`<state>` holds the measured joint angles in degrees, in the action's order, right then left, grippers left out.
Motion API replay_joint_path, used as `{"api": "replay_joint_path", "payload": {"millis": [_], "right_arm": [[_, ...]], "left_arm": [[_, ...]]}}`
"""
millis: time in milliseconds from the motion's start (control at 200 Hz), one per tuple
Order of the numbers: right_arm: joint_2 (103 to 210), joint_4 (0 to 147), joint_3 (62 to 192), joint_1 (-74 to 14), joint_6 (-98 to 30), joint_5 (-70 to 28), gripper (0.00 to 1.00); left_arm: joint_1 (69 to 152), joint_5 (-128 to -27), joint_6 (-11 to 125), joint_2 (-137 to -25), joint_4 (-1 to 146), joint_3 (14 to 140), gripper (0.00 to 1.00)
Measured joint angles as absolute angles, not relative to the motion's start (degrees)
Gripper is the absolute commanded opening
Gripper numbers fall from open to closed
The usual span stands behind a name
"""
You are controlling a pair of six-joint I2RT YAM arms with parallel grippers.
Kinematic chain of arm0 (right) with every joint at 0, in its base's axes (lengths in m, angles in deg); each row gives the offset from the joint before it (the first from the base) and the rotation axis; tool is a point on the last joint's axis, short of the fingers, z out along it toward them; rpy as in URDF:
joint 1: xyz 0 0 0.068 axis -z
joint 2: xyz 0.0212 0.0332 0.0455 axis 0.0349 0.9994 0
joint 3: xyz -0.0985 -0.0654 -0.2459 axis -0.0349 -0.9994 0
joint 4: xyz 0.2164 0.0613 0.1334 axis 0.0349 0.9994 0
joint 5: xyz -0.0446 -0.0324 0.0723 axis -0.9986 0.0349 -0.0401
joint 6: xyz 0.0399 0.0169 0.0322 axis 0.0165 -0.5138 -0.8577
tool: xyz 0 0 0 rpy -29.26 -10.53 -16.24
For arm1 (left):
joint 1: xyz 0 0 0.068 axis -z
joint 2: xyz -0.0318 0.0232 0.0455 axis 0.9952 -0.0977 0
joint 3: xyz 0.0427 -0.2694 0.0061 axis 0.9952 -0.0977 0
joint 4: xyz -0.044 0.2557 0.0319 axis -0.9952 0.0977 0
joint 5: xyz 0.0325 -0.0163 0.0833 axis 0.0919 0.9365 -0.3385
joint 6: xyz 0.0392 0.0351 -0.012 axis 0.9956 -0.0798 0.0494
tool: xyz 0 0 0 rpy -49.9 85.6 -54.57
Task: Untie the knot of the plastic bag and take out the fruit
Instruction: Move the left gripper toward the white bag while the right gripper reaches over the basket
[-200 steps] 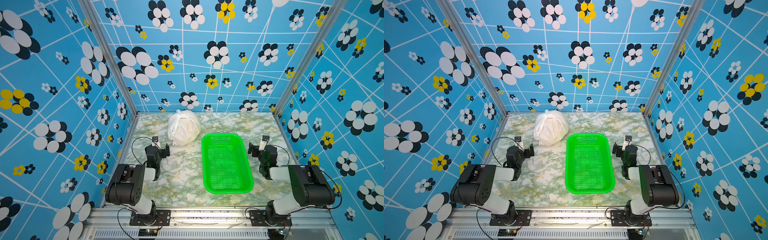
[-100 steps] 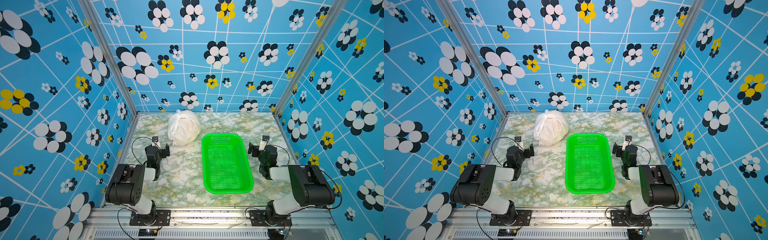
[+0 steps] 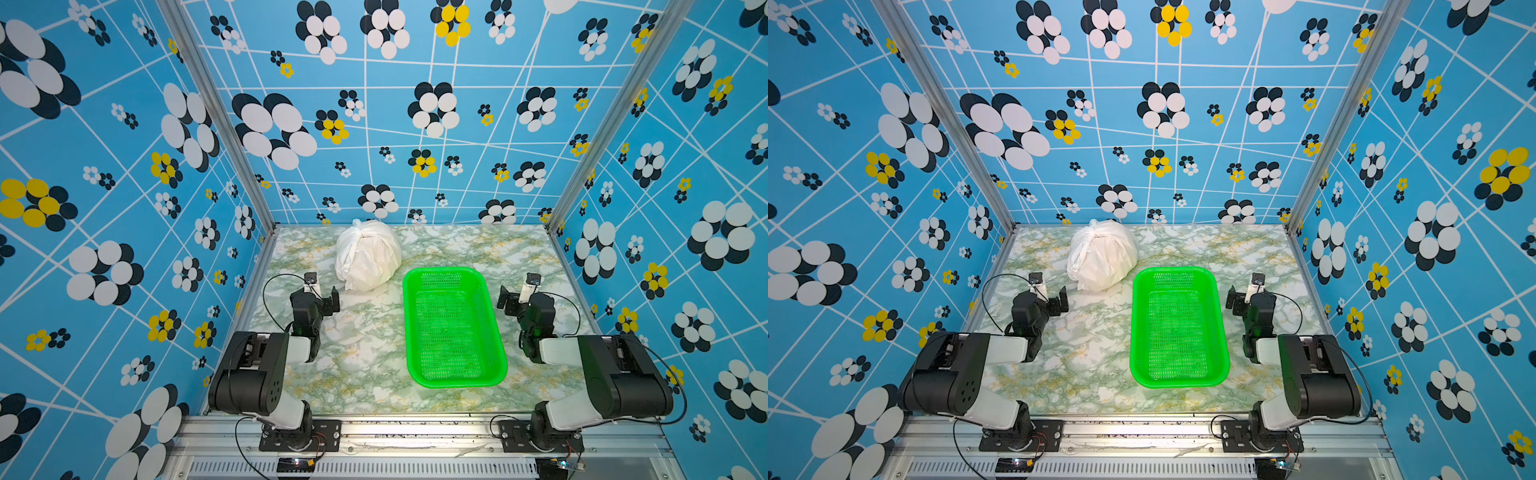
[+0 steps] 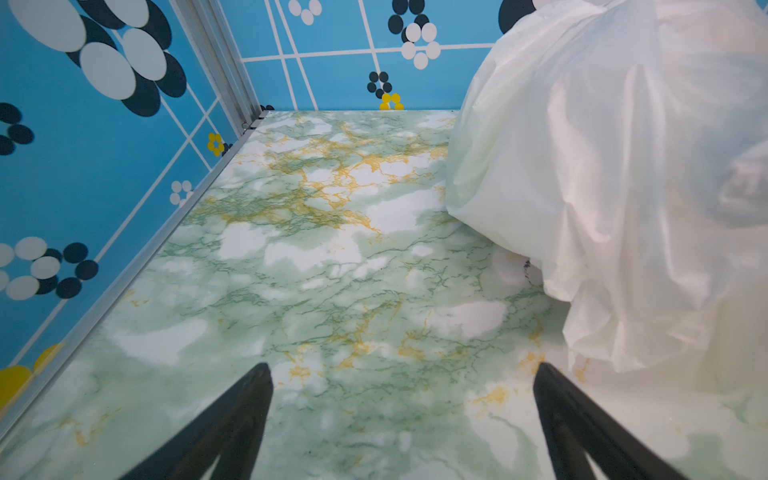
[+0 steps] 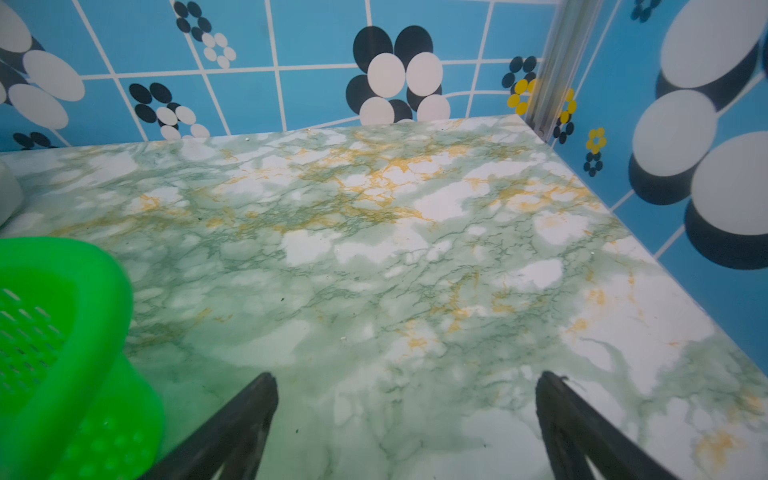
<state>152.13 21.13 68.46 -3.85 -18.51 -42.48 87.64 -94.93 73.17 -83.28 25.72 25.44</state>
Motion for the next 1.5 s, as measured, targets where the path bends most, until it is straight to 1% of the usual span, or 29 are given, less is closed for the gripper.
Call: {"api": "replay_joint_path", "payload": {"millis": [50,115,215,280,335,390,445,525,610,690,790,865,984,1064,1119,1184,1264,1309,1499], "right_arm": [[148.1,21.5,66.7,-5.1,-18.5,-44.9,0.99],[141.4,26.0,66.3,-6.8,-20.0,-47.4,0.99],[128.6,40.7,70.5,-7.5,-26.3,-49.3,0.99],[122.5,50.0,75.8,-7.5,-30.5,-49.7,0.99],[118.3,57.2,80.8,-7.4,-33.1,-48.8,0.99],[114.7,61.1,84.0,-7.3,-35.5,-47.6,0.99],[110.8,63.6,84.7,-7.3,-38.5,-46.5,0.99],[105.4,64.6,82.6,-7.0,-41.0,-42.2,0.99],[102.4,64.7,79.9,-6.9,-42.5,-36.6,0.99],[103.2,66.4,80.4,-6.9,-43.7,-32.9,0.99],[107.8,69.1,84.1,-8.4,-44.2,-28.9,0.99],[111.7,70.3,87.1,-12.1,-43.9,-27.0,0.99],[114.5,72.6,89.6,-20.3,-41.7,-27.6,0.99],[116.2,73.8,90.5,-24.5,-40.5,-28.3,0.99],[117.9,74.2,91.2,-26.2,-39.9,-28.8,0.97],[120.5,75.1,92.4,-27.8,-39.2,-29.3,0.97],[124.1,75.8,93.7,-30.0,-38.0,-29.9,0.96],[125.9,76.3,94.4,-31.3,-37.3,-30.1,0.96],[131.8,76.5,95.7,-34.9,-35.2,-31.7,0.94]], "left_arm": [[88.4,-96.8,73.2,-78.9,28.4,25.2,0.99],[89.2,-98.8,73.1,-71.2,34.3,25.7,0.99],[89.2,-100.7,69.5,-57.0,48.0,29.8,0.99],[88.5,-98.6,65.5,-49.6,51.9,32.0,0.99],[87.5,-93.6,63.6,-44.4,52.4,32.2,0.99],[86.9,-88.7,61.9,-41.2,52.7,32.1,0.99],[86.5,-86.1,59.3,-39.8,54.0,32.1,0.99],[85.4,-88.1,50.5,-38.8,59.0,32.1,0.99],[83.3,-90.5,42.4,-38.3,64.7,31.9,0.99],[81.5,-89.3,38.6,-38.7,67.3,31.9,0.99],[81.0,-86.4,36.3,-40.8,69.7,32.6,0.99],[81.0,-83.2,35.8,-43.1,70.5,33.3,0.99],[81.8,-79.4,36.2,-46.5,71.8,35.1,0.99],[84.1,-79.4,36.9,-49.8,74.1,38.4,0.99],[86.3,-79.9,37.7,-52.7,76.3,42.0,0.99],[89.2,-80.9,38.9,-56.2,78.5,46.6,1.00],[92.1,-82.3,40.6,-60.8,80.3,52.2,0.96],[92.9,-82.9,41.5,-63.1,81.1,54.7,0.94],[93.4,-84.2,43.9,-73.1,83.5,61.7,0.94]]}}
